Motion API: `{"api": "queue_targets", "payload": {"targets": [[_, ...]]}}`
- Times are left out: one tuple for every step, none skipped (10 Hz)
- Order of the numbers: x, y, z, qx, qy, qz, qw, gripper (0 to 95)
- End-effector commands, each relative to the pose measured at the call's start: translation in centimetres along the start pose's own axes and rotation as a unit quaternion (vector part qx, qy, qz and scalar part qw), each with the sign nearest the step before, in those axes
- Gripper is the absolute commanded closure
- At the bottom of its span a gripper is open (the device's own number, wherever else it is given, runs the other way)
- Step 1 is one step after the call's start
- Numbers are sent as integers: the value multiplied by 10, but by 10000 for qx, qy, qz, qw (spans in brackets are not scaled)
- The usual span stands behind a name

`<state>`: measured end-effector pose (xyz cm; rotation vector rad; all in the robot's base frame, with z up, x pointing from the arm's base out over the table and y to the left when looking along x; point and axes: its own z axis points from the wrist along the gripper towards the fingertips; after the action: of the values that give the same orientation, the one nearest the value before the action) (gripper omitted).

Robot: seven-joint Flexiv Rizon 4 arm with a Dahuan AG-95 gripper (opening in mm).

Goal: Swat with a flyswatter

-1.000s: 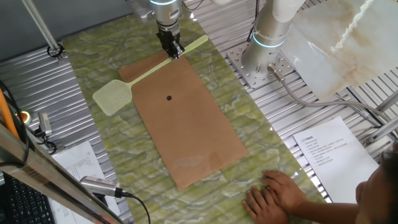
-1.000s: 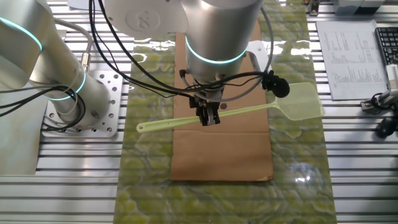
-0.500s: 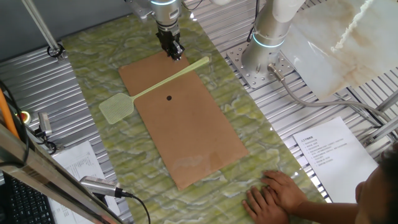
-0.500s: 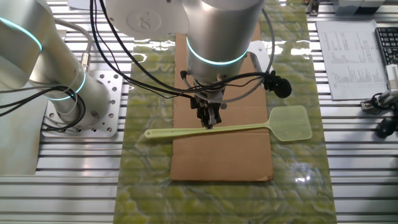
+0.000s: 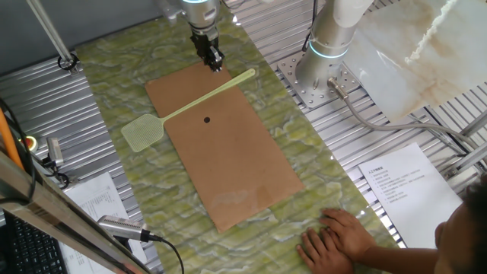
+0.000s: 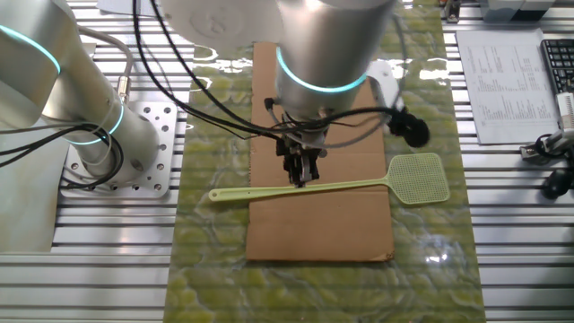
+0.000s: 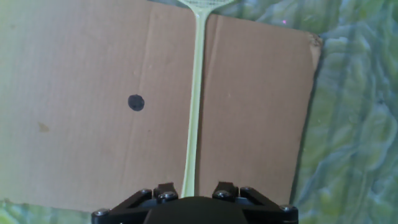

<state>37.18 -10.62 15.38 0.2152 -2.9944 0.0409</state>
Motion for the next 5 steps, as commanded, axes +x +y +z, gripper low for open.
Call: {"api": "queue_targets", "payload": {"targets": [[6,0,-19,-76,178,28,9998,950],[7,0,-20,-95,176,25,9998,950],[7,0,-20,-95,169,4,9998,950],[9,1,-19,-102,88,-59,9999,950],[9,1,-19,-101,51,-58,9999,950]]}}
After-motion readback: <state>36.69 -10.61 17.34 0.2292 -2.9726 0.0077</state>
